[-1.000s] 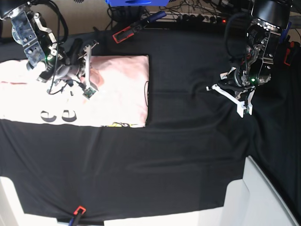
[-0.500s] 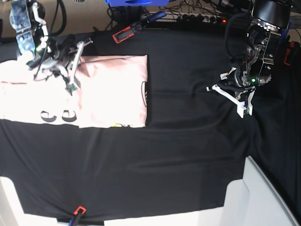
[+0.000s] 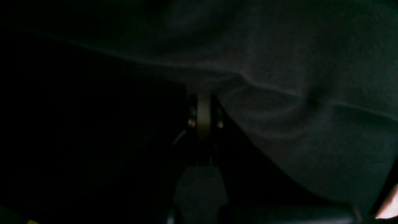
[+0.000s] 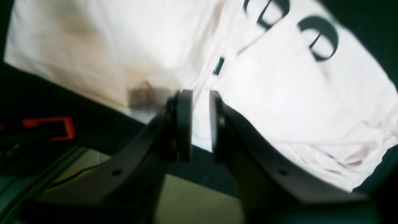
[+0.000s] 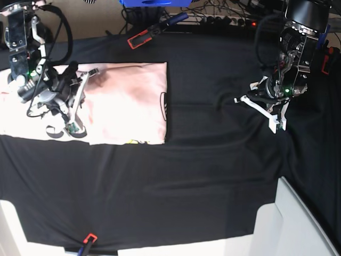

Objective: Fold the T-shirt properly

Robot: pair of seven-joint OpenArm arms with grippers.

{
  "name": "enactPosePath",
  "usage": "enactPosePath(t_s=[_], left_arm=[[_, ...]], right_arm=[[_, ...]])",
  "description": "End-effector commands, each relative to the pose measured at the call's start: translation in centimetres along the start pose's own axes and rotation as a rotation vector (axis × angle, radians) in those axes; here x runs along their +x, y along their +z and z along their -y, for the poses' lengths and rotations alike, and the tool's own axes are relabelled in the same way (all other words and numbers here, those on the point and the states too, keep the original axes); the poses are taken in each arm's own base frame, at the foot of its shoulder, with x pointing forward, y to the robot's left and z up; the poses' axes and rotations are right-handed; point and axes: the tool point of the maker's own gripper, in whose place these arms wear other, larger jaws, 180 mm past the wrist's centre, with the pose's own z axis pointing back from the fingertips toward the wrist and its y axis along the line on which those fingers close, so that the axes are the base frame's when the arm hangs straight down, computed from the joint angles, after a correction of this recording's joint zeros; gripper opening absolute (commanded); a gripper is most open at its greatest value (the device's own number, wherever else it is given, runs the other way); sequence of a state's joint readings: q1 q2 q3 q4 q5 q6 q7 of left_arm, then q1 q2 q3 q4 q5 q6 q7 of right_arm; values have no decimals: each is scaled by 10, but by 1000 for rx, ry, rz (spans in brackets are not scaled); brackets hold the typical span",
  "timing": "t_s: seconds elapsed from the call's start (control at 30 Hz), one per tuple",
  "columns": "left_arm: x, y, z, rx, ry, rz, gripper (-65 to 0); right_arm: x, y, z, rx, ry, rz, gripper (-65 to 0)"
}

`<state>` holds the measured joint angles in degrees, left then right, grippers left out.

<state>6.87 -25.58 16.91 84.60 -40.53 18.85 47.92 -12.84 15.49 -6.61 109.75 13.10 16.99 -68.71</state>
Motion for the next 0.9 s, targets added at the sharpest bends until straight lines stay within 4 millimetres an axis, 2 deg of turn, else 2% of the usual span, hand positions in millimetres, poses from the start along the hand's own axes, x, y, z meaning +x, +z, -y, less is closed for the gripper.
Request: enactPosePath(t_s=[0.0, 0.1, 0.13, 0.27, 0.4, 0.87], left_arm=[[13, 4, -3, 3, -8, 36, -650], [13, 4, -4, 7, -11, 36, -650], [13, 4, -5, 8, -12, 36, -650], [13, 4, -5, 8, -12, 36, -650], [13, 4, -5, 8, -12, 36, -650], [12, 4, -6, 10, -13, 35, -650]], right_arm=[[5, 4, 3, -7, 1, 23, -474], [6, 3, -3, 6, -13, 31, -315], [4, 2, -4, 9, -15, 28, -300], [9, 0, -14, 34, -33, 62, -306], [0, -11, -21, 59, -59, 32, -340], [-19, -39, -25, 90, -106, 12, -342]])
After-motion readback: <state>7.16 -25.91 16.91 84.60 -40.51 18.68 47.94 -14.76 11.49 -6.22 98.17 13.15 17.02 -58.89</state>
